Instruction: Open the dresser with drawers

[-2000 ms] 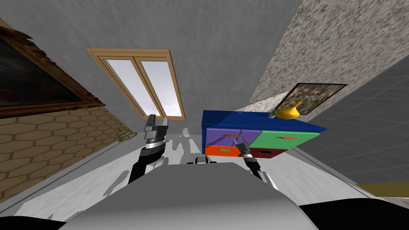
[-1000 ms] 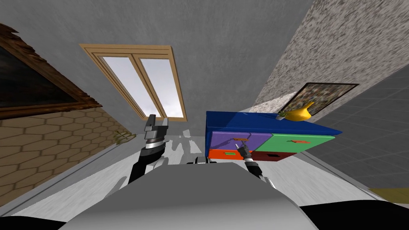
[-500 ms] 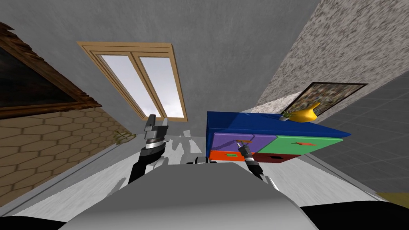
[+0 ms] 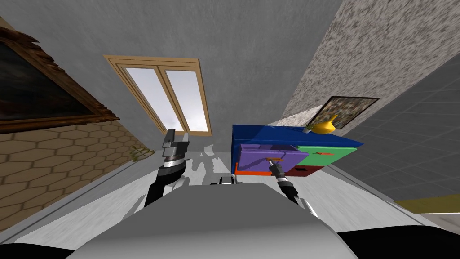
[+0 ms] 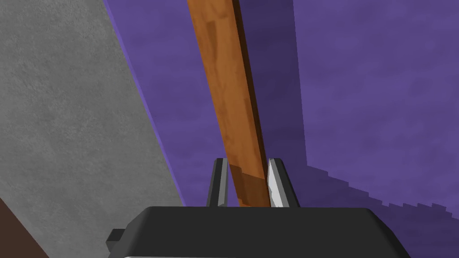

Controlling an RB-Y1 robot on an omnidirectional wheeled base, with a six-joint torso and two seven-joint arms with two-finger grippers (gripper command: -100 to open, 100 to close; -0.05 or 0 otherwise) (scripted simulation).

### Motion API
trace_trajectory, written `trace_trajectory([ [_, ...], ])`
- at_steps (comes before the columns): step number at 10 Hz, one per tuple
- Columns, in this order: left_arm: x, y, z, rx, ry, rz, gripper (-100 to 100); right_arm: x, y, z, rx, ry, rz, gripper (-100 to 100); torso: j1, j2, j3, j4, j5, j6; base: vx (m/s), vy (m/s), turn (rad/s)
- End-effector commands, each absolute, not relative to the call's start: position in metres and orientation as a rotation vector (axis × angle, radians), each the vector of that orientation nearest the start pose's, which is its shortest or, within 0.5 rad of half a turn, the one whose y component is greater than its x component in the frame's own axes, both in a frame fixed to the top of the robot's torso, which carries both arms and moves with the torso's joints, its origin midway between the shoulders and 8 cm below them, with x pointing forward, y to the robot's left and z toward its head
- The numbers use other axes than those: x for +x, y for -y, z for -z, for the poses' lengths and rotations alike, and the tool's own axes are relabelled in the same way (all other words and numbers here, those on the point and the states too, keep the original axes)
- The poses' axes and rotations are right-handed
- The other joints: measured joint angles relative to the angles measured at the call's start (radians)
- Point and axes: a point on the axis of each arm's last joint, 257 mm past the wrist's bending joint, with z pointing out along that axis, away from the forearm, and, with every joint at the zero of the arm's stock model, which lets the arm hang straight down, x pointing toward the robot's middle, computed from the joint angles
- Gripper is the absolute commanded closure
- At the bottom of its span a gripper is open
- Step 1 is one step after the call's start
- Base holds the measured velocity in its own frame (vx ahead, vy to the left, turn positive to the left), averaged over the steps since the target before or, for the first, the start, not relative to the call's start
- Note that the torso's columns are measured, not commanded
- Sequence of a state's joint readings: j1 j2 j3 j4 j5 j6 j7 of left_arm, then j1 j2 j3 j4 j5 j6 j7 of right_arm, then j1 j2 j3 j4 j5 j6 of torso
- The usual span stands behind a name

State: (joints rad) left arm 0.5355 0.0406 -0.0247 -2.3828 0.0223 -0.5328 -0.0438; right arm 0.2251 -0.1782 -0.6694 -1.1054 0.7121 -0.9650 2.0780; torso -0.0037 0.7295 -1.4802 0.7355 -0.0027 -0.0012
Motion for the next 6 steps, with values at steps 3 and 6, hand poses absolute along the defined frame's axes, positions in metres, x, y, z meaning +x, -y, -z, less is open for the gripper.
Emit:
trace_trajectory([
  [3, 0.315, -0.267, -0.064, -0.547, -0.57, 1.315, 0, 0.341, 0.479, 0.308, -0.955, -1.265, 1.155, 100, 0.0, 0.007, 0.005, -0.001, -0.004, 0.001, -0.184, 0.03, -0.038],
  [6, 0.315, -0.267, -0.064, -0.547, -0.57, 1.315, 0, 0.348, 0.507, 0.288, -0.958, -1.272, 1.16, -100, 0.006, 0.003, 0.001, 0.002, 0.004, 0.0, -0.042, 0.067, 0.014],
])
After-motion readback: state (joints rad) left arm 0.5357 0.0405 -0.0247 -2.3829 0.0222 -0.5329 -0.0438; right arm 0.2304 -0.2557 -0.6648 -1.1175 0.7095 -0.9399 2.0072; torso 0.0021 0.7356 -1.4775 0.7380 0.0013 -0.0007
